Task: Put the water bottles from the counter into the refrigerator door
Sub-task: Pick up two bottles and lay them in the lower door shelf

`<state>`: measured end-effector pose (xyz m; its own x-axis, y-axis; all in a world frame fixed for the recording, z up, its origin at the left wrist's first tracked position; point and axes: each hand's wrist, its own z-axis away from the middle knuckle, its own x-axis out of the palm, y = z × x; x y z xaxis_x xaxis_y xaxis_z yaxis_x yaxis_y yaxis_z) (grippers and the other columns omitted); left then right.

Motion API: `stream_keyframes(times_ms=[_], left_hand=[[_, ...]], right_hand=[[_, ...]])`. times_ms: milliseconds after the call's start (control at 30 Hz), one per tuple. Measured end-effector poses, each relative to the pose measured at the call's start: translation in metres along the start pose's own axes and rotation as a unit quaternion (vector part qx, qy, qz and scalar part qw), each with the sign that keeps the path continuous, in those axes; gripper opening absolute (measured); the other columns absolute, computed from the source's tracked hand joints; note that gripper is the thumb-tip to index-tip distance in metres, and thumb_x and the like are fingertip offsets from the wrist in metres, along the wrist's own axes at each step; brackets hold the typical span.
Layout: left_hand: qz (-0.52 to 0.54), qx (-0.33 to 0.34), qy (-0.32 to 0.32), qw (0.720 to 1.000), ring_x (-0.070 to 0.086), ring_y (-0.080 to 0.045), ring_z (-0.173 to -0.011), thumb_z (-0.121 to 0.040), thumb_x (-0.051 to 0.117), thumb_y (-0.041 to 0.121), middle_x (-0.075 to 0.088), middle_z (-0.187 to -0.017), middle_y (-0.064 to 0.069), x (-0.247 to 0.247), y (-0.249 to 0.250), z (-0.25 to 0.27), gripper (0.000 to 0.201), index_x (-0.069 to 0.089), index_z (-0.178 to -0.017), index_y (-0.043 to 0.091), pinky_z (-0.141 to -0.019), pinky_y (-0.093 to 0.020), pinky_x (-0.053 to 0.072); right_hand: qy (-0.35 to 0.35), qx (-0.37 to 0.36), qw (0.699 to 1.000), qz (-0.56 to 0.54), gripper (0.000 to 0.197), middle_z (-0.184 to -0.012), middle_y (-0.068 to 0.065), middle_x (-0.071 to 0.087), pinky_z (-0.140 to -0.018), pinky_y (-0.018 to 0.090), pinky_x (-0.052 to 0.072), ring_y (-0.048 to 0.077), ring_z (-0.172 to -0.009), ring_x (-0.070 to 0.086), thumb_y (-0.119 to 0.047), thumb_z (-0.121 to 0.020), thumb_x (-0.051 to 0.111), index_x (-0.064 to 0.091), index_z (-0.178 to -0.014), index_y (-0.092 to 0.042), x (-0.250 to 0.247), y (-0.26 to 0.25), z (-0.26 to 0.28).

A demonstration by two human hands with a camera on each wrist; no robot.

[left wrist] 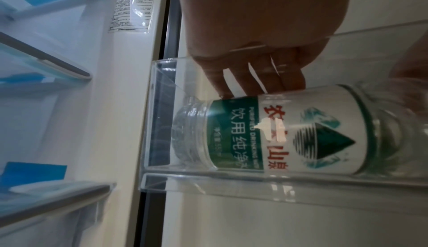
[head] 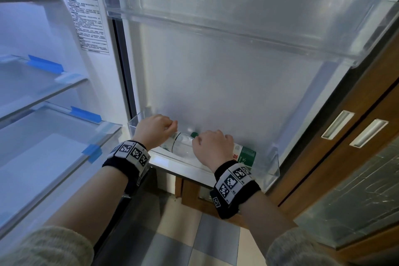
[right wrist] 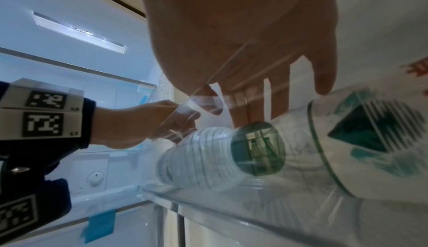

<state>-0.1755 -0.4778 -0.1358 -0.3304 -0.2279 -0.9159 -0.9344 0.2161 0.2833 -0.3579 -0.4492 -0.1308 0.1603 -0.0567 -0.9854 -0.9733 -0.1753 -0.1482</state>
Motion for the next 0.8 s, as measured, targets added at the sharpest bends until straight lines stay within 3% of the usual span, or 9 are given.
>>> stream_keyframes(times_ms=[200,267,367,467,567,700,800], left_hand=[[-0.015,-0.031,0.013,0.999,0.059,-0.018,-0.070,-0.100,0.035,0.036,0.062,-0.072,-0.001,0.006,0.007,0.005,0.049,0.066,-0.073,0.008,-0.067,-0.034,0.053],[-0.023,-0.047,0.019,0.998,0.058,-0.019,-0.067,-0.099,0.034,0.036,0.059,-0.069,0.000,0.011,0.009,0.007,0.048,0.063,-0.071,0.009,-0.069,-0.035,0.053],[-0.030,-0.063,0.021,0.997,0.054,-0.017,-0.068,-0.096,0.032,0.041,0.057,-0.070,0.005,0.015,0.011,0.014,0.045,0.059,-0.070,0.015,-0.080,-0.038,0.050],[-0.034,-0.046,0.021,0.998,0.062,-0.016,-0.093,-0.097,0.030,0.042,0.071,-0.097,0.005,0.018,0.013,0.027,0.045,0.069,-0.095,0.020,-0.095,-0.037,0.042],[-0.020,-0.034,0.031,0.999,0.054,-0.015,-0.119,-0.101,0.034,0.038,0.066,-0.123,0.005,0.020,0.016,0.039,0.040,0.065,-0.120,0.022,-0.106,-0.035,0.031],[0.014,-0.022,0.020,0.999,0.045,-0.016,-0.132,-0.096,0.029,0.041,0.059,-0.134,0.002,0.010,0.024,0.058,0.049,0.061,-0.126,0.020,-0.113,-0.035,0.022],[0.036,-0.032,0.010,0.999,0.037,-0.016,-0.138,-0.099,0.034,0.037,0.050,-0.143,0.002,-0.003,0.028,0.082,0.044,0.052,-0.136,0.022,-0.114,-0.033,0.021]], right_hand=[[0.004,-0.037,0.999,-0.027,0.044,-0.098,0.005,0.061,-0.093,0.046,0.036,0.021,-0.088,0.041,-0.037,-0.097,0.025,0.062,-0.095,-0.014,-0.001,0.002,0.008],[0.000,-0.052,0.998,-0.042,0.042,-0.101,0.004,0.062,-0.092,0.046,0.036,0.021,-0.092,0.044,-0.037,-0.097,0.026,0.061,-0.098,-0.015,0.000,0.004,0.009],[-0.001,-0.061,0.997,-0.047,0.042,-0.106,0.004,0.063,-0.092,0.046,0.036,0.024,-0.101,0.048,-0.038,-0.097,0.026,0.062,-0.103,-0.016,0.001,0.005,0.007],[-0.003,-0.070,0.997,-0.044,0.042,-0.108,0.005,0.063,-0.093,0.046,0.036,0.024,-0.103,0.048,-0.037,-0.098,0.026,0.062,-0.103,-0.015,0.003,0.007,0.004],[-0.004,-0.074,0.997,-0.037,0.044,-0.109,0.006,0.063,-0.093,0.045,0.036,0.024,-0.103,0.048,-0.037,-0.098,0.025,0.062,-0.104,-0.014,0.003,0.010,0.002],[0.003,-0.078,0.997,-0.028,0.045,-0.107,0.008,0.063,-0.092,0.043,0.037,0.024,-0.101,0.048,-0.035,-0.098,0.025,0.063,-0.103,-0.012,0.002,0.011,0.001],[0.051,-0.091,0.994,-0.033,0.039,-0.102,0.005,0.063,-0.090,0.041,0.037,0.022,-0.094,0.047,-0.032,-0.098,0.029,0.063,-0.099,-0.013,0.003,0.012,0.003]])
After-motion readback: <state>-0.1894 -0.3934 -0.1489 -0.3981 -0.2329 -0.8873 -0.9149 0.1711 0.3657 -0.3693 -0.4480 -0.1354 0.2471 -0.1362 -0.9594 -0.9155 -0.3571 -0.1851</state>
